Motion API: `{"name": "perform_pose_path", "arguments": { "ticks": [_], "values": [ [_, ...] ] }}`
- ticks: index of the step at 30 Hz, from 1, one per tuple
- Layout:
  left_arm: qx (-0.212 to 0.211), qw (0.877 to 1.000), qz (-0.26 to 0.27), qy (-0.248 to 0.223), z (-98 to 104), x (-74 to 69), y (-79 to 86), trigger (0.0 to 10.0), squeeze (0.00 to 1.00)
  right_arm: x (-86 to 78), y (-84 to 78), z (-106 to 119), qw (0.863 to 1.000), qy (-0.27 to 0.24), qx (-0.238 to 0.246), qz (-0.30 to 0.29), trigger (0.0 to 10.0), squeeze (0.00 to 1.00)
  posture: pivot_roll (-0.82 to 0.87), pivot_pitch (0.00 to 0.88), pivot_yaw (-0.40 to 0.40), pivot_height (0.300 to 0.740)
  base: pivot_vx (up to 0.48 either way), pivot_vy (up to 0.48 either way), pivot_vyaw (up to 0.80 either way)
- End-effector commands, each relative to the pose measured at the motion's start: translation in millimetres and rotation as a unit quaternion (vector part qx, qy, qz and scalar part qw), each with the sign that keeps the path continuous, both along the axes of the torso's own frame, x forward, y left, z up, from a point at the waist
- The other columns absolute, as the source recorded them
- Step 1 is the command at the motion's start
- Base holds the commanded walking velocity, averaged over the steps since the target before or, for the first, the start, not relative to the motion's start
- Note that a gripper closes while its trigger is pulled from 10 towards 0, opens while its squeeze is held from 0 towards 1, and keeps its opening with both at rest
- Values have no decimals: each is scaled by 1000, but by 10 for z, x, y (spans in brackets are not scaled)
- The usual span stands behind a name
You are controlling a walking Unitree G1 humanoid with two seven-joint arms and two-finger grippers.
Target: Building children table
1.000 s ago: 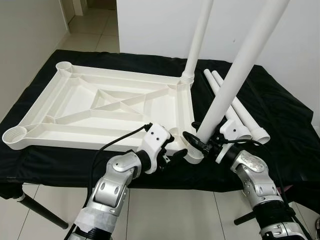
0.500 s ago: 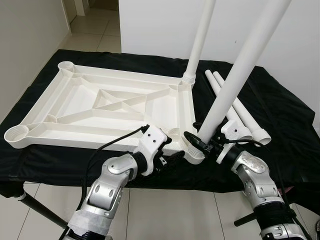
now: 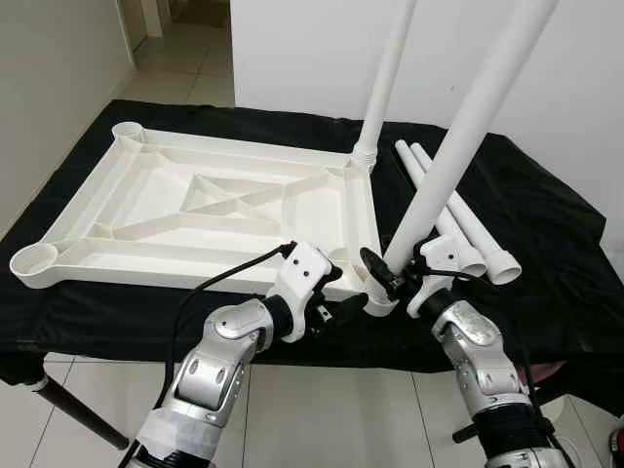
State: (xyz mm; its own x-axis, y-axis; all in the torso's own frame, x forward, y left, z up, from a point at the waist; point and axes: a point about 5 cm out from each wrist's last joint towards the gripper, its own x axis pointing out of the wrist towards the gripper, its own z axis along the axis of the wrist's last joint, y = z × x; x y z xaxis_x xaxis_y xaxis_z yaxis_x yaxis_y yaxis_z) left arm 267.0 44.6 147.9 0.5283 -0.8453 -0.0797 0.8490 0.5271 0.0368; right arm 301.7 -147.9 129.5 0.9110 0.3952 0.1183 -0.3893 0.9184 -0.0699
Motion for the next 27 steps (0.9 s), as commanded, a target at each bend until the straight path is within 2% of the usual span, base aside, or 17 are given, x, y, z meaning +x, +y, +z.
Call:
{"name": "perform_pose_path", "arguments": {
  "ticks": [1,3,5,9,10,11,16,19,20,22,23,24,27],
  "values": [
    [-4,1000,17,-9,61,20,-37,10000,0,-8,-68,-124,997,34,-11,-62,10000,0,-61,0,-78,740,0,0,0],
    [-6,1000,15,-10,67,23,-47,10000,0,-4,-13,-139,992,48,8,-121,10000,0,-61,0,-78,740,0,0,0],
    [-6,1000,15,-10,67,23,-47,10000,0,-4,-13,-139,992,48,8,-121,10000,0,-61,0,-78,740,0,0,0],
    [-3,1000,8,-13,67,18,-55,10000,0,1,124,-173,973,62,31,-221,10000,0,-59,0,-94,740,0,0,0],
    [-3,1000,8,-13,67,18,-55,10000,0,1,124,-173,973,62,31,-221,10000,0,-59,0,-94,740,0,0,0],
    [0,1000,6,-15,60,17,-49,10000,0,21,145,-198,963,73,31,-256,10000,0,-57,0,-95,740,0,0,0],
    [0,1000,9,-16,59,32,-43,10000,0,58,187,-198,960,75,35,-266,10000,0,-55,0,-92,740,0,0,0],
    [-11,999,26,-17,90,72,-32,10000,0,83,183,-145,963,62,54,-258,10000,0,-53,0,-85,740,0,0,0],
    [-13,999,31,-17,100,82,-28,10000,0,88,189,-123,965,53,59,-249,10000,133,-46,0,-79,740,0,0,0],
    [-13,999,31,-17,100,82,-28,10000,0,88,189,-123,965,53,59,-249,10000,133,-46,0,-79,740,0,0,0],
    [-16,999,33,-16,105,88,-26,10000,0,91,198,-106,967,48,60,-242,10000,380,-46,0,-79,740,0,0,0],
    [-16,999,35,-19,122,81,-19,10000,0,87,227,-52,973,30,73,-215,10000,1000,-40,0,-75,740,0,0,0],
    [-13,999,33,-21,121,67,-4,10000,0,87,250,1,977,15,81,-196,10000,1000,-38,0,-76,740,0,0,0]
  ]
}}
